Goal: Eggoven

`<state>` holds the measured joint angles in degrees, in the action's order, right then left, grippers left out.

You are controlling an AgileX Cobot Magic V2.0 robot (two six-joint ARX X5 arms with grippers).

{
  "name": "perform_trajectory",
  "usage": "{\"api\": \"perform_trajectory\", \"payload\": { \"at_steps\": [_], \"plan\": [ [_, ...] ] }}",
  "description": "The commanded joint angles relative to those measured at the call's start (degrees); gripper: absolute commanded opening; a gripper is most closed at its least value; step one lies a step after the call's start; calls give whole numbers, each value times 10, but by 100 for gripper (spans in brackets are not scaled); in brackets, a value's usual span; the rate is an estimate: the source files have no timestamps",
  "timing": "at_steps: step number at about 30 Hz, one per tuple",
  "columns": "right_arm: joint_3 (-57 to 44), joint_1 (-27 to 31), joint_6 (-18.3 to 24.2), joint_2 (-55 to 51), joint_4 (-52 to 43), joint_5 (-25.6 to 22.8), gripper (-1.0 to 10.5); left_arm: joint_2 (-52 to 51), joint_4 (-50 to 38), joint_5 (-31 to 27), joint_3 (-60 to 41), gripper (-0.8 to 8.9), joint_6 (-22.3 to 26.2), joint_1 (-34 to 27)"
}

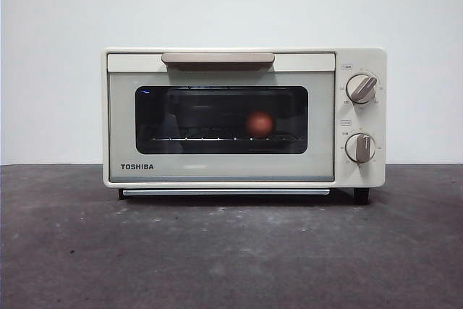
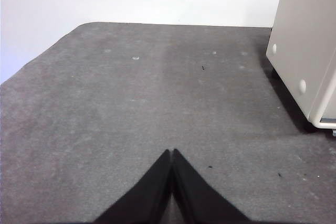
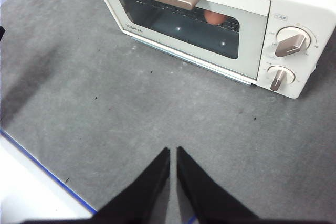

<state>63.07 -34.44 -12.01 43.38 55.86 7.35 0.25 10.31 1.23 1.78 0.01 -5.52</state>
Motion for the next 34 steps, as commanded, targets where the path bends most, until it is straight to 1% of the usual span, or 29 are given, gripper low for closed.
{"api": "perform_trajectory", "payload": {
  "at_steps": [1, 4, 5, 6, 8, 9, 10, 11, 13, 15, 18, 21, 23, 28, 31, 34],
  "plan": [
    [7, -3, 5, 3, -5, -1, 3, -1, 0, -2, -16, 8, -5, -2],
    [7, -3, 5, 3, -5, -1, 3, -1, 0, -2, -16, 8, -5, -2],
    [7, -3, 21, -2, -8, -8, 3, -1, 0, -2, -16, 8, -5, -2],
    [7, 0, 26, -7, -14, -19, 3, -1, 0, -2, -16, 8, -5, -2],
    [6, 13, 50, -27, -36, -58, 3, -1, 0, -1, -16, 8, -5, -2],
    [4, 26, 66, -37, -51, -73, 3, -1, 0, -2, -16, 8, -5, -2],
    [1, 43, 76, -44, -68, -76, 3, -1, 0, -2, -16, 8, -5, -2],
    [-7, 69, 85, -57, -94, -69, 3, -1, 0, -2, -16, 8, -5, -2],
    [-25, 113, 86, -76, -133, -47, 3, -1, 0, -1, -16, 8, -5, -2],
    [-59, 169, 93, -102, -179, -26, 3, -1, 0, -2, -16, 8, -5, -2],
    [-123, 245, 114, -145, -254, -25, 3, -1, 0, -1, -16, 8, -5, -2],
    [-201, 301, 147, -195, -335, -28, 3, -1, 0, -2, -16, 8, -5, -2],
    [-262, 327, 160, -229, -398, -28, 3, -1, 0, -2, -16, 8, -5, -2],
    [-409, 367, 161, -311, -531, -29, 3, -1, 0, -1, -16, 8, -5, -2],
    [-483, 373, 158, -358, -570, -29, 3, -1, 0, -2, -16, 8, -5, -2],
    [-540, 373, 156, -399, -576, -29, 3, -1, 0, -2, -16, 8, -5, -2]
  ]
}}
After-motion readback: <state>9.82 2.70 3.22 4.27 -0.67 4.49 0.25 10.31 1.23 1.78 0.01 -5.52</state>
